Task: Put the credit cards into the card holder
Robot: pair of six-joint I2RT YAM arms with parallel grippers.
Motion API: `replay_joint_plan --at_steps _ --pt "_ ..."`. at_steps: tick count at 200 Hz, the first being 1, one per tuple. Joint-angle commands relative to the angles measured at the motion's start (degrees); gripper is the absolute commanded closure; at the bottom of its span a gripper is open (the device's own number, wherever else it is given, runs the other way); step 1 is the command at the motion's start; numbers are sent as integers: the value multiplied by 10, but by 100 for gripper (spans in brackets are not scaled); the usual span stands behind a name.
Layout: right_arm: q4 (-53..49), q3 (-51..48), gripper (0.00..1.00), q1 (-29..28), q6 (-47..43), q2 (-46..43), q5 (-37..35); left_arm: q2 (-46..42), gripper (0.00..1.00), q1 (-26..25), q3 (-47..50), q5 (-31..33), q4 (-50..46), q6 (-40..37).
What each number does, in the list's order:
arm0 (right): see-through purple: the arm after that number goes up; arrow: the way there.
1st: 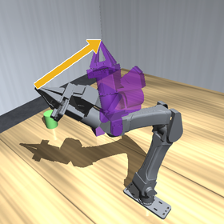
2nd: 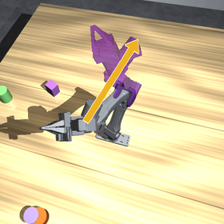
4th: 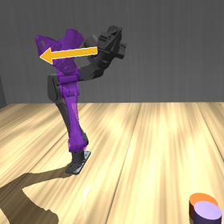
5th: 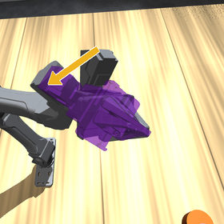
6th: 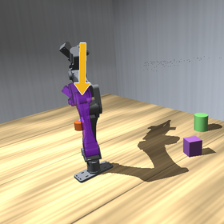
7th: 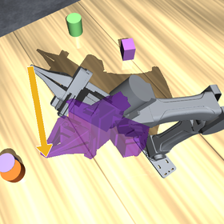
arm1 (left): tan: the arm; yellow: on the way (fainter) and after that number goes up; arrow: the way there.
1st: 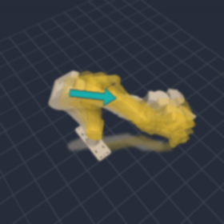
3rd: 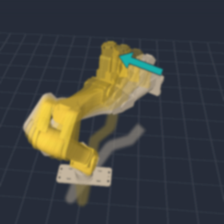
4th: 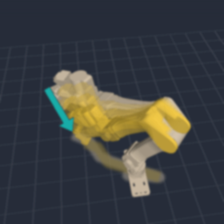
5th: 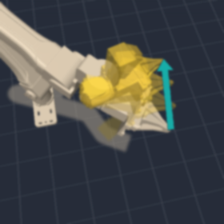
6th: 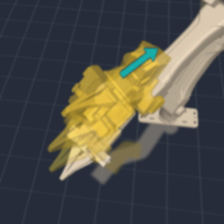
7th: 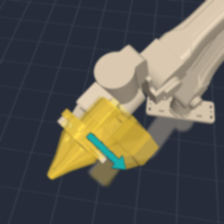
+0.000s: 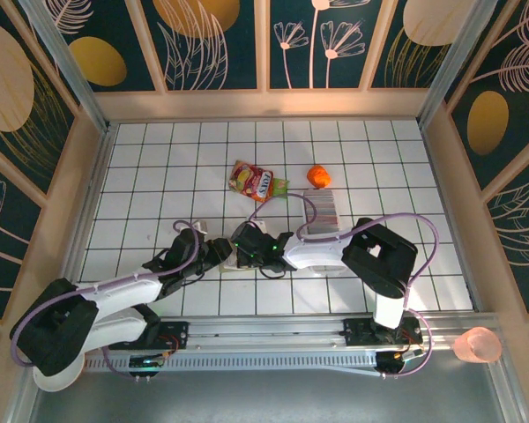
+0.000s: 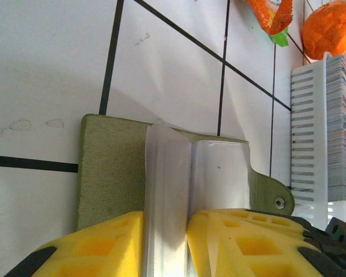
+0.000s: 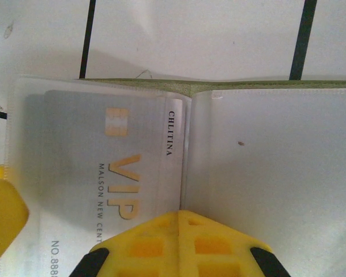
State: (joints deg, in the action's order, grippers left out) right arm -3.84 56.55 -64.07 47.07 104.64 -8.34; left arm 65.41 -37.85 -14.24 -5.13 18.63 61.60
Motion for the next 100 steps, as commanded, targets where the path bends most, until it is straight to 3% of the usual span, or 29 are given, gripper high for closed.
replay_joint_plan --at_steps 1,100 --pt "-61 -21 99 7 6 15 -6 -15 68 -1 -15 -6 -10 -6" --pt "-61 -17 98 8 6 15 -3 -19 72 -1 -9 -47 30 -8"
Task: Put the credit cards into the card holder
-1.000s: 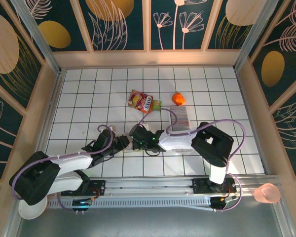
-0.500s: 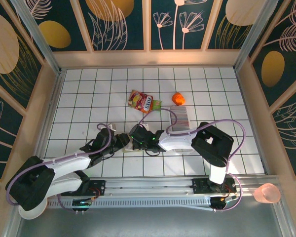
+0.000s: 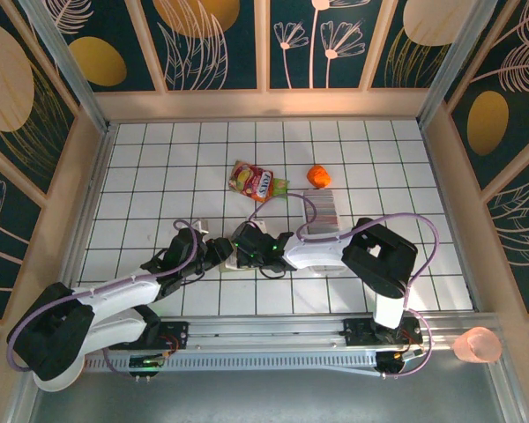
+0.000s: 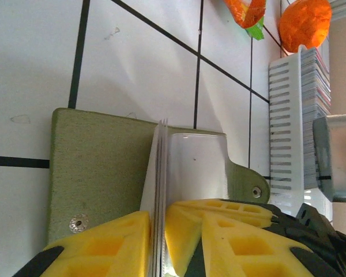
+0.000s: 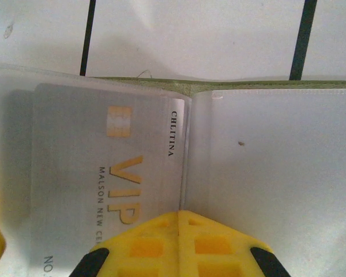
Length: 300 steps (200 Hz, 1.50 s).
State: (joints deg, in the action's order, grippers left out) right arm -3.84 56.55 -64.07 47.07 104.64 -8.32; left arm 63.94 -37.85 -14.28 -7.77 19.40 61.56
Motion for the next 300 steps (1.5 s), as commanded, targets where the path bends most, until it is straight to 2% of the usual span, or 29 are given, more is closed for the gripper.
replay_joint_plan --at_steps 1,110,300 --pt "-61 -17 98 8 5 15 -3 -4 72 -1 -9 -21 22 -8" --pt "-59 -17 98 10 4 9 5 4 79 -1 -1 -37 48 1" --pt "-71 1 96 7 -1 -30 -2 -9 83 -1 2 -14 26 -3"
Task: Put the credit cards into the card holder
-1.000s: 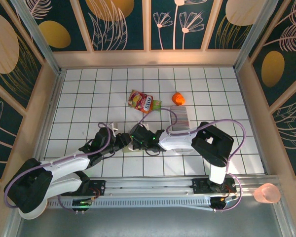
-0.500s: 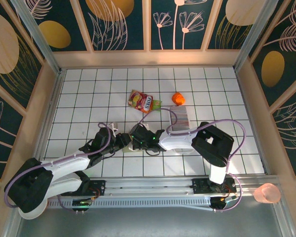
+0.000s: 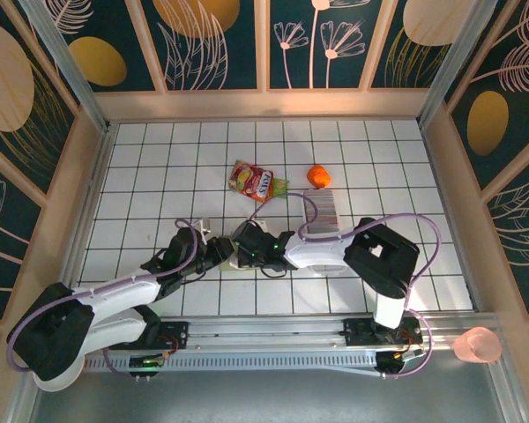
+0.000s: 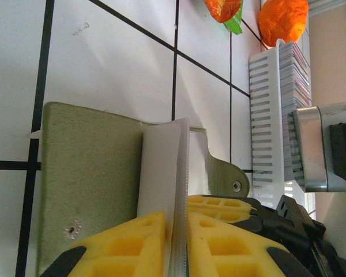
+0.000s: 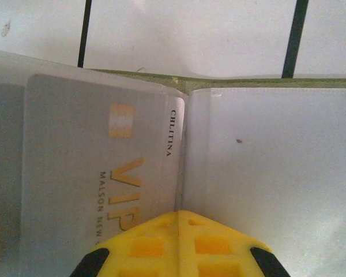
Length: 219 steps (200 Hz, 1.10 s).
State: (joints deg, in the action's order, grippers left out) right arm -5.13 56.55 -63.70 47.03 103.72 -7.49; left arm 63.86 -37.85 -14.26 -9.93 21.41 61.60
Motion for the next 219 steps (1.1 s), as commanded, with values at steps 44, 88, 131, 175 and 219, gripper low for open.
replay_joint_plan --at_steps 44,88,131,175,219 --pt "-84 1 89 0 -2 -52 -33 -8 83 -1 2 8 6 -3" --pt "-118 -20 80 -2 16 -89 -58 -10 83 -1 0 3 7 -6" --pt "-124 -45 69 -3 34 -97 -54 -13 83 -1 -4 -2 7 -8" --pt "-110 -48 68 -2 39 -85 -50 -14 83 -1 -3 -3 5 -9" --pt "-102 -38 58 0 33 -63 -45 -15 84 -1 -1 -1 4 -8"
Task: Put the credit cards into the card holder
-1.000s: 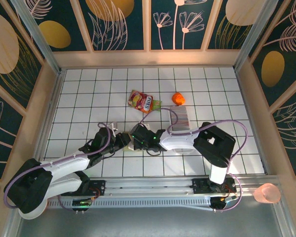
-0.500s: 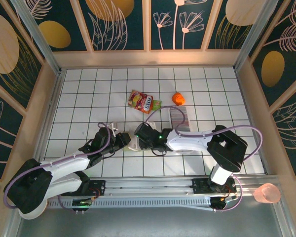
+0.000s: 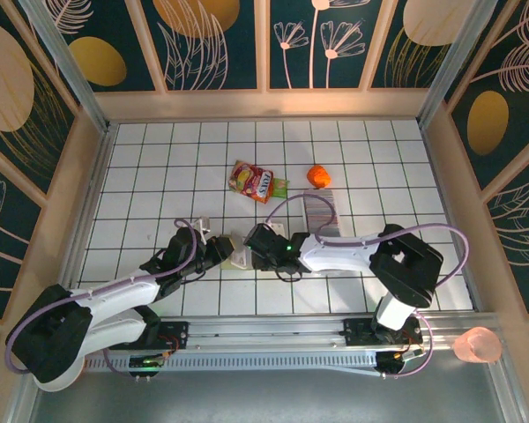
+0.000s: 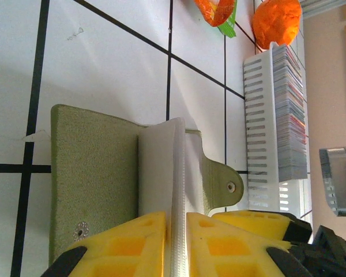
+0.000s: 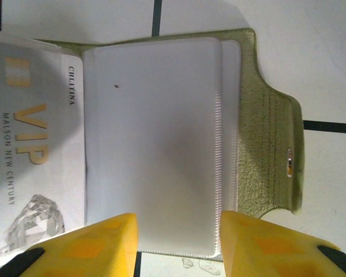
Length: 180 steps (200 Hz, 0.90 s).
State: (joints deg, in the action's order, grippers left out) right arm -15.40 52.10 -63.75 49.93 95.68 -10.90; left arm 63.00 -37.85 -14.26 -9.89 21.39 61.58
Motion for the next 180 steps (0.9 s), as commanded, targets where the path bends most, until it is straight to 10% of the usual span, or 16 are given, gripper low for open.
replay_joint_plan --at_steps 1,180 --pt "0 6 59 0 4 17 -11 -7 84 -1 0 -1 5 -8" --pt "73 11 60 6 9 53 45 -13 99 -1 9 65 -46 -23"
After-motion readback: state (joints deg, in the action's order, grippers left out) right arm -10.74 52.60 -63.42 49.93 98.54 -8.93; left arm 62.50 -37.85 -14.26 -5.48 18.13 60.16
